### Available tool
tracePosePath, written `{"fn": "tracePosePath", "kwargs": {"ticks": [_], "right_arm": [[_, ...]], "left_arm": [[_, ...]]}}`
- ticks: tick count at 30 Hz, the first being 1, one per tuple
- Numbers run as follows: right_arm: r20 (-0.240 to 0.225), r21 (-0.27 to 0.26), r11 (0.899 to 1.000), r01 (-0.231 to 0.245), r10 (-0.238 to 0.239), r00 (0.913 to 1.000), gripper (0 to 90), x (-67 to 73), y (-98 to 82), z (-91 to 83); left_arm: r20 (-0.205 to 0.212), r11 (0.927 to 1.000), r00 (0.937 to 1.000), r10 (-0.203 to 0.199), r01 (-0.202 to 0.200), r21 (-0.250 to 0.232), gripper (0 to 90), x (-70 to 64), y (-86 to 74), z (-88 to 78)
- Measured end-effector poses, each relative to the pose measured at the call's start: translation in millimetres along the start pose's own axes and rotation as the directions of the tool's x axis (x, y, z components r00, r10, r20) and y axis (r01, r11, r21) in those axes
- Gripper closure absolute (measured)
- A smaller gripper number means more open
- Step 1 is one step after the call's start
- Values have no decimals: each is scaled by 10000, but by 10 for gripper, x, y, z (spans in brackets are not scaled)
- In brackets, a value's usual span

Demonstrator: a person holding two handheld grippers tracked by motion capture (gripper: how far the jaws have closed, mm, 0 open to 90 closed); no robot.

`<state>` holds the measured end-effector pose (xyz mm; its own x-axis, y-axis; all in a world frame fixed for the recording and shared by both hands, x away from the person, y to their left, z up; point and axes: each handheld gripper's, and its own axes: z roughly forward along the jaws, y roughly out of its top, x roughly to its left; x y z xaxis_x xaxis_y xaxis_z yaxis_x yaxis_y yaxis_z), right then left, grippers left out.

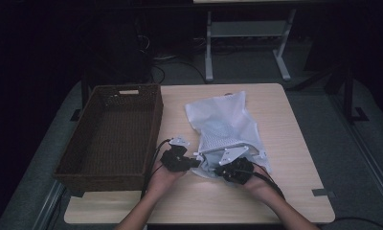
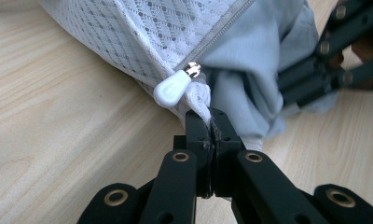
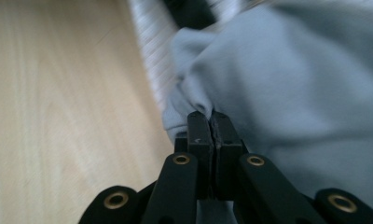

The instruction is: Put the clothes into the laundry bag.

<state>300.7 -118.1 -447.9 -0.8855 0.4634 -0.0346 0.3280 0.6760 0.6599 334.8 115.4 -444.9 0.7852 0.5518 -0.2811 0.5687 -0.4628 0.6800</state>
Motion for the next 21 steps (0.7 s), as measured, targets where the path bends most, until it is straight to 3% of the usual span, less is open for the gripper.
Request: {"fn": "tracePosePath", "kwargs": {"ticks": [9,21], "right_arm": [[646,-419,9961,-781,807,9946,881,-183,70,-14],[1437,-532,9850,-1644,1705,9748,880,-422,169,90]], "left_arm": [[123,9997,9998,150,-152,214,882,-31,11,18],[428,9981,9986,308,-330,511,883,-68,11,65]]}}
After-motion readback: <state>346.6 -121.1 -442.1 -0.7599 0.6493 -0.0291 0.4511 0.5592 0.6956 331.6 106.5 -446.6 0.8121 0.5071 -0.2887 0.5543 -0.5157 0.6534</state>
